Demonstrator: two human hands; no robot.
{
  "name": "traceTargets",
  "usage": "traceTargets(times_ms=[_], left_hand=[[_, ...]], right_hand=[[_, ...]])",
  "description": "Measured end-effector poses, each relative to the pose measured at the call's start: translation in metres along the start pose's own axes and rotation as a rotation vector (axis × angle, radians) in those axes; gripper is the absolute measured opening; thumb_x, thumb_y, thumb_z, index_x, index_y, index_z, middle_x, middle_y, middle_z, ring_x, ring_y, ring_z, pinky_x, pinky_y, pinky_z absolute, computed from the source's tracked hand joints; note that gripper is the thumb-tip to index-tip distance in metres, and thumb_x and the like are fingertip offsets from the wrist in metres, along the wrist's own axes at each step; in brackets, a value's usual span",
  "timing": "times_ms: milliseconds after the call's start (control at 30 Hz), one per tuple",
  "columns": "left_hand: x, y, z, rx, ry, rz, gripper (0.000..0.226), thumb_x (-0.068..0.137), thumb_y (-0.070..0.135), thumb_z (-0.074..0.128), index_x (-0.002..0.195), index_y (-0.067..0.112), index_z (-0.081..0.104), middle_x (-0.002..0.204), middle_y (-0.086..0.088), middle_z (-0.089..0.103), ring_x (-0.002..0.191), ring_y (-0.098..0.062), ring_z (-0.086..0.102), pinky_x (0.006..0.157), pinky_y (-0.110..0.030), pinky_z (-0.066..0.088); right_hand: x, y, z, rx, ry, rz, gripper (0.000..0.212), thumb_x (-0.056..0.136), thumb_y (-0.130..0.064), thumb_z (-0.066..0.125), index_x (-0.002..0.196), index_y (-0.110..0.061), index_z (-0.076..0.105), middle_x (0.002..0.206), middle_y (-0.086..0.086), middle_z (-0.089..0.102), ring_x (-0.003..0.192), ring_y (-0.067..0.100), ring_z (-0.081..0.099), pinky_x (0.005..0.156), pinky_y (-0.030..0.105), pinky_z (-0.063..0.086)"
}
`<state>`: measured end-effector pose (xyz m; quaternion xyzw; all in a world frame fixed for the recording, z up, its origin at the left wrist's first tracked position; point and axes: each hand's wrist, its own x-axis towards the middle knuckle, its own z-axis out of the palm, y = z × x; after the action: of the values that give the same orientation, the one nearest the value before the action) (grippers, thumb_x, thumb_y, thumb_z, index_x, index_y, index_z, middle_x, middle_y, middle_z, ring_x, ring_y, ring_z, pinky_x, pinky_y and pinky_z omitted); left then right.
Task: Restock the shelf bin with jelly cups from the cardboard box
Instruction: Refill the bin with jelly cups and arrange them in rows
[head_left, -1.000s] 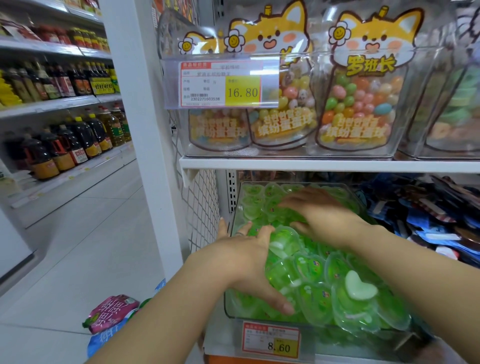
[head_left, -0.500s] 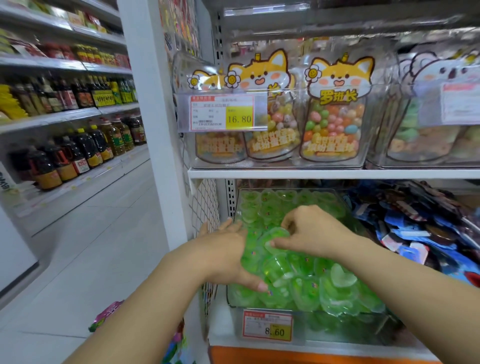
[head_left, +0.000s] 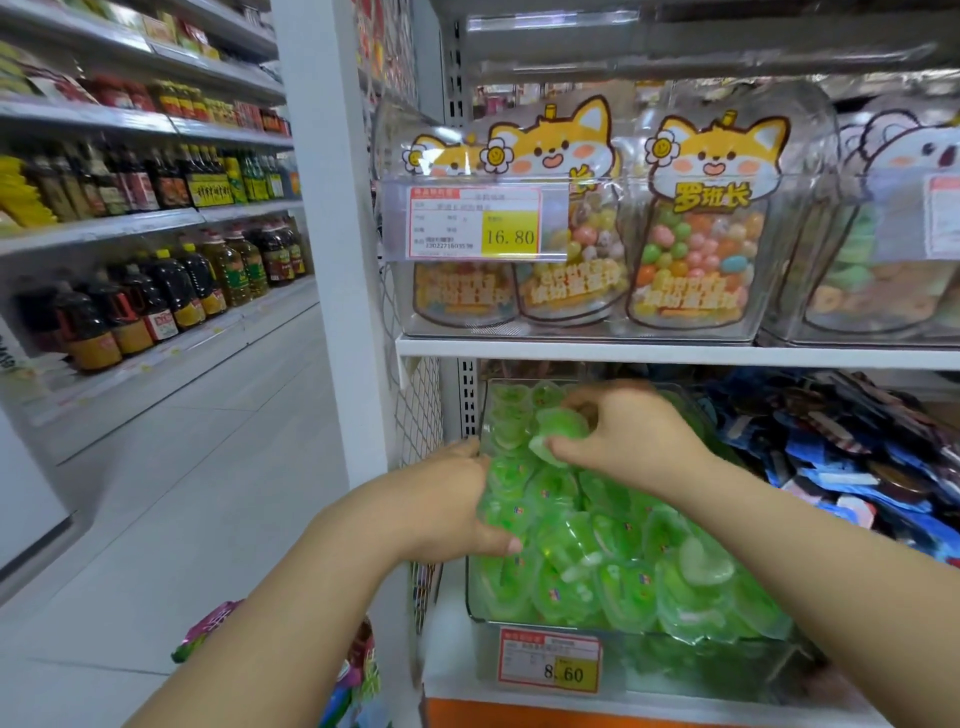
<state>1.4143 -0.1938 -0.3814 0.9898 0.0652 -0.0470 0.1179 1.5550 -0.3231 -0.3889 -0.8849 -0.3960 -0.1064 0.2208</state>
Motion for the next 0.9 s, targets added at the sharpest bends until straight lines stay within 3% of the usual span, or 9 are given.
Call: traceTargets(times_ms=[167,267,333,433,533,633,700,800,900], left_hand=[[0.006,-0.004,-0.005,-0.333,0.344,-0.072,0.041,0.097,0.024,0.048,0.137,0.018,0.04,0.13,0.001,0.054,0.116,-0.016,0.053,0.089,-0.022,0.039],[0.013,-0.003,-0.003,-0.606,0.439,-0.077,0.026,0.096,0.026,0.05,0.122,0.025,0.05,0.109,0.009,0.059,0.096,-0.012,0.061,0.084,-0.025,0.047],[0.017,-0.003,0.001,-0.906,0.444,-0.053,0.014,0.095,0.019,0.053,0.109,0.021,0.054,0.099,0.004,0.064,0.087,-0.01,0.064,0.082,-0.032,0.055],[0.024,-0.003,0.008,-1.104,0.47,-0.023,0.012,0.092,0.009,0.057,0.099,0.019,0.054,0.093,0.001,0.065,0.08,-0.005,0.064,0.07,-0.022,0.057],[0.032,-0.002,0.015,-1.145,0.531,0.036,0.024,0.089,0.003,0.06,0.097,0.022,0.05,0.097,0.003,0.066,0.075,0.001,0.063,0.06,-0.014,0.05],[0.037,-0.002,0.02,-1.111,0.59,0.056,0.031,0.084,0.004,0.067,0.099,0.026,0.052,0.097,0.007,0.067,0.077,0.005,0.063,0.065,-0.011,0.047],[0.037,-0.003,0.023,-1.006,0.652,0.048,0.03,0.082,0.007,0.07,0.1,0.024,0.054,0.091,0.013,0.065,0.072,0.014,0.06,0.066,-0.005,0.044],[0.038,-0.003,0.028,-0.75,0.792,0.003,0.033,0.078,0.012,0.074,0.102,0.023,0.054,0.09,0.016,0.059,0.074,0.017,0.056,0.065,0.001,0.037],[0.04,-0.002,0.034,-0.516,0.823,-0.016,0.038,0.077,0.024,0.073,0.109,0.024,0.053,0.102,0.004,0.054,0.082,-0.001,0.053,0.068,-0.009,0.04]], right_hand=[[0.004,-0.005,-0.002,0.144,-0.053,-0.195,0.048,0.074,-0.042,0.07,0.116,-0.021,0.064,0.112,-0.007,0.067,0.098,0.007,0.06,0.08,0.016,0.041],[0.001,-0.004,-0.006,0.202,0.004,-0.256,0.045,0.072,-0.037,0.073,0.113,-0.022,0.066,0.106,-0.012,0.068,0.091,0.0,0.06,0.079,0.013,0.043],[-0.002,-0.005,-0.008,0.213,0.024,-0.298,0.042,0.072,-0.034,0.075,0.112,-0.024,0.067,0.098,-0.017,0.067,0.081,-0.003,0.058,0.075,0.011,0.044],[-0.003,-0.004,-0.009,0.241,0.046,-0.307,0.04,0.074,-0.029,0.075,0.113,-0.024,0.067,0.095,-0.014,0.068,0.081,-0.001,0.058,0.077,0.02,0.05],[-0.002,-0.006,-0.008,0.34,0.056,-0.291,0.036,0.076,-0.018,0.074,0.111,-0.02,0.068,0.099,-0.009,0.071,0.087,0.001,0.064,0.084,0.025,0.052],[-0.001,-0.009,-0.003,0.6,-0.02,-0.188,0.03,0.079,-0.005,0.07,0.107,-0.015,0.068,0.104,-0.003,0.071,0.096,0.008,0.066,0.092,0.028,0.052],[-0.002,-0.008,0.001,0.698,-0.022,-0.059,0.028,0.08,-0.008,0.071,0.105,-0.017,0.067,0.105,-0.002,0.071,0.095,0.01,0.067,0.092,0.03,0.052],[-0.006,-0.009,0.004,0.923,-0.089,0.234,0.02,0.083,-0.019,0.069,0.101,-0.011,0.066,0.097,0.006,0.071,0.077,0.014,0.068,0.075,0.028,0.057],[-0.007,-0.015,0.007,1.162,-0.256,0.453,0.014,0.087,-0.018,0.065,0.091,-0.004,0.063,0.076,0.009,0.065,0.057,0.01,0.062,0.055,0.018,0.055]])
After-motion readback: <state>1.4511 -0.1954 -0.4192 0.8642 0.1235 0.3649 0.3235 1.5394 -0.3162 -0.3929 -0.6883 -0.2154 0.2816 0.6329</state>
